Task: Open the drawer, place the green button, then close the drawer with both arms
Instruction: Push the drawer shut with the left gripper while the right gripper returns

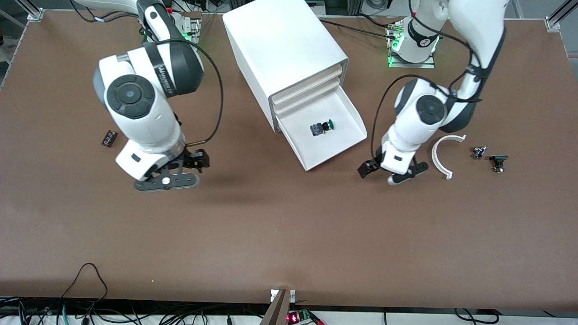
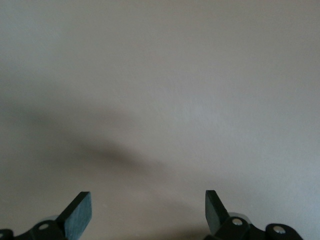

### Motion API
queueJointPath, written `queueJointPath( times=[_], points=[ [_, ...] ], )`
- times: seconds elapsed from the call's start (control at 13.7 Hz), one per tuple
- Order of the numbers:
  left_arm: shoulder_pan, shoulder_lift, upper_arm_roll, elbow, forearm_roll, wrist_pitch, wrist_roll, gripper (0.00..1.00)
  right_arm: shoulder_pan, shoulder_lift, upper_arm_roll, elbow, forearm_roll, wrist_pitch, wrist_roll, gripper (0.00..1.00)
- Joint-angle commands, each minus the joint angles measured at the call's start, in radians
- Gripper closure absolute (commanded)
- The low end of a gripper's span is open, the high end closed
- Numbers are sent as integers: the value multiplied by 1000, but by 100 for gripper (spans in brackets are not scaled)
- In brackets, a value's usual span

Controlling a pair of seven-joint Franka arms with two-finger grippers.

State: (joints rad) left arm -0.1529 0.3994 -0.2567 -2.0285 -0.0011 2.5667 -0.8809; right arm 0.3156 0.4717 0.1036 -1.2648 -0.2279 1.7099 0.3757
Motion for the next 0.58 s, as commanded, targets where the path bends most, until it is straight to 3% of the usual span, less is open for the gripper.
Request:
queueJointPath(
  times=[0.0,0.15,0.29,0.51],
  points=[
    [-39,50,7,13,-11,36,-90,0,-56,-123,-68,-51,22,-42,35,0],
    [-56,65,7,11,-11,36,-98,0,-143,-157,-67,-61,60,-49,35,0],
    [-79,90,7,10,-11,36,-101,0,-237,-203,-68,-143,135,-41,26,0],
    [-105,93,-24,-12,-14,36,-202,0,-285,-219,-71,-173,162,-53,6,0]
  ],
)
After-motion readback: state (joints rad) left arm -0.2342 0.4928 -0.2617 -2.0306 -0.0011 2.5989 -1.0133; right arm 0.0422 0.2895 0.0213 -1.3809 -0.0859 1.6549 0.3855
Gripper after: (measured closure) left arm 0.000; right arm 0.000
